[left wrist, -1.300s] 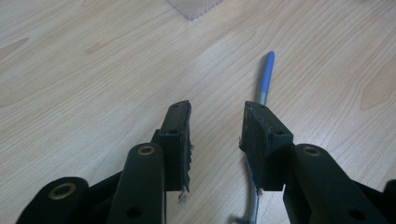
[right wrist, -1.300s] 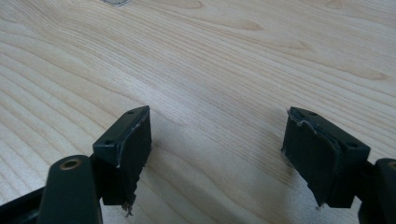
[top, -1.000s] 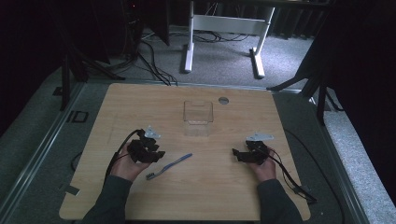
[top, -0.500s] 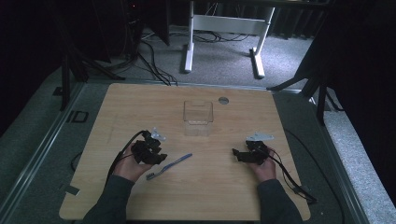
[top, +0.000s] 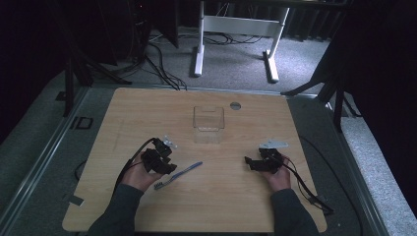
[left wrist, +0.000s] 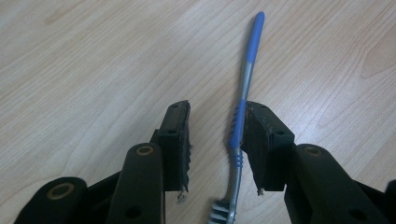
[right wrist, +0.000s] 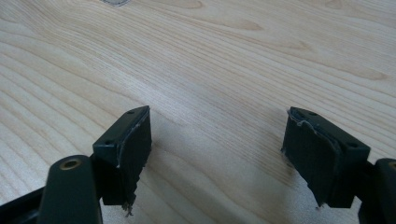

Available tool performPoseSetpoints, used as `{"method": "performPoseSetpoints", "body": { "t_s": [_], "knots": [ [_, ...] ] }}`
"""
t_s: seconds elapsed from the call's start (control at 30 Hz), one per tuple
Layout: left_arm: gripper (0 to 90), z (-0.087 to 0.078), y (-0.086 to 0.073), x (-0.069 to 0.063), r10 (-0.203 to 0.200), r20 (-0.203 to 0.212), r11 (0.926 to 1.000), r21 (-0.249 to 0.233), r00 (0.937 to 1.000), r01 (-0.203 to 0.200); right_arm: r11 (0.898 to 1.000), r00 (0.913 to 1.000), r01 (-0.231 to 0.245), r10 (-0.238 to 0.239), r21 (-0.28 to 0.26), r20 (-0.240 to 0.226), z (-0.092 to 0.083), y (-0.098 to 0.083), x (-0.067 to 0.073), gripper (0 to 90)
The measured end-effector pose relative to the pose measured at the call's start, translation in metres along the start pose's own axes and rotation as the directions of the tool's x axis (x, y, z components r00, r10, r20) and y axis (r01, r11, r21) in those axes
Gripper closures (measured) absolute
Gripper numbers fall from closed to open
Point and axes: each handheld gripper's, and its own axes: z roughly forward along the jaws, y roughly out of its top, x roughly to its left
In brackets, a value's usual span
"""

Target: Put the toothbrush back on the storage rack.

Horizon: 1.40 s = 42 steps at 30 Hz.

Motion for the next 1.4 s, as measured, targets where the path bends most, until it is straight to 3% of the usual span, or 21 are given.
{"method": "performPoseSetpoints", "body": {
  "t_s": [0.6, 1.4],
  "knots": [
    [61.8, 0.009, 0.003, -0.001, -0.009, 0.009, 0.9975, 0.070, 0.9999, 0.008, 1.000, 1.0000, 0.000, 0.000, 0.001, 0.000, 0.000, 0.000, 0.000, 23.2],
    [66.6, 0.018, 0.010, -0.008, 0.015, 0.024, 0.9856, 0.168, 0.9996, -0.019, 1.000, 1.0000, -0.001, 0.001, 0.002, 0.000, 0.000, 0.000, 0.000, 23.3]
  ]
}}
